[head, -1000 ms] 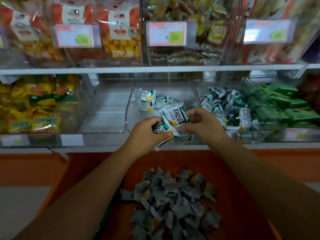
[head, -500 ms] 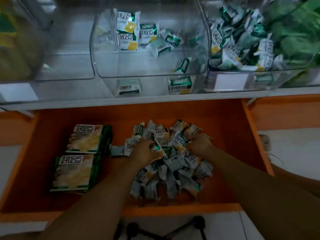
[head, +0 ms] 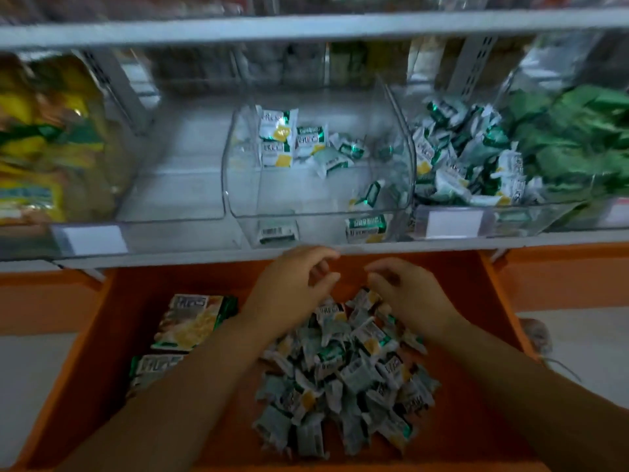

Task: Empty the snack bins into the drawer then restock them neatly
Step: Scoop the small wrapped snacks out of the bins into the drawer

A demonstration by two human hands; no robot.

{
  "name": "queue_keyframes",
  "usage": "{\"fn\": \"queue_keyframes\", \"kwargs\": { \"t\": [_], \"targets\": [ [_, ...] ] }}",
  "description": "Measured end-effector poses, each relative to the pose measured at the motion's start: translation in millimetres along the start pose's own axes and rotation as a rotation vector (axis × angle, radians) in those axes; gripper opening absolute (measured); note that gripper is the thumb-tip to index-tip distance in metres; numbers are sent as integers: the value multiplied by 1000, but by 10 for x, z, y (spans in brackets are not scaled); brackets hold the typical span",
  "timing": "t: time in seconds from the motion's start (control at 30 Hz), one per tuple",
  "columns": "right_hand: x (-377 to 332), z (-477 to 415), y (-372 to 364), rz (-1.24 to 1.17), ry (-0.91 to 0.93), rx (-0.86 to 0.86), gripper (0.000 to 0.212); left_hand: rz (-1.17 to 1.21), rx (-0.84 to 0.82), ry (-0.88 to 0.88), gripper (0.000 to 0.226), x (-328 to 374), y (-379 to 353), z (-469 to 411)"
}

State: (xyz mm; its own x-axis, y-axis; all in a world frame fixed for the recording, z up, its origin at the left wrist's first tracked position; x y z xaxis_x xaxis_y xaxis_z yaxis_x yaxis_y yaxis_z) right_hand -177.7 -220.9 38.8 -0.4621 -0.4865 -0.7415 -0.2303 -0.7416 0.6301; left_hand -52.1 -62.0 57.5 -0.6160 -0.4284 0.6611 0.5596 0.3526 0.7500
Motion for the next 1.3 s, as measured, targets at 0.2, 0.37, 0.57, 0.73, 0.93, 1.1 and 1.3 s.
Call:
{"fn": "queue_keyframes", "kwargs": {
  "t": [0.2,0.37,0.57,0.73,0.93,1.1,1.3],
  "targets": [
    [-976,-190,582,-46,248,157,12,-105,181,-135,29,233,828,-311],
    [-1218,-940,764,423,73,-169,40,-271,-174,77,47,-26,969,-845],
    [-1133,-1426,581,928,-93,-603,81,-663,-608,276,62,-157,924,-1277],
    [-951,-1533,534,800,-67,-558,93,-674,-646,288,60,-388,774,-1445],
    [-786,-1560,395,583,-37,-360,70,-449,-446,257,53,-456,656,-1460],
    [-840,-1588,443,436,10,-255,47,-258,-250,261,73,-464,617,-1400],
    [-967,-1556,565,561,-192,-607,83,-133,-223,295,77,-463,606,-1384]
  ]
}}
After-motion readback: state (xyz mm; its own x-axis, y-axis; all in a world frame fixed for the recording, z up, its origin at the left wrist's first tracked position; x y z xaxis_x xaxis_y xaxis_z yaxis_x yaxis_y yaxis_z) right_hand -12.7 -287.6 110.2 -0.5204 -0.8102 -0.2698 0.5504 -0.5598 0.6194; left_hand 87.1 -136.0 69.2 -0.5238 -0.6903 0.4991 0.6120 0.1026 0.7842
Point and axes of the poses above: each hand's wrist, its own z-axis away from the middle knuckle, its own y-axis out of the back of the hand, x = y × z, the point moved 1 cm from there along -z, towards the middle knuckle, and after that the axes turned 4 degrees about -x, right-handed, at the moved point
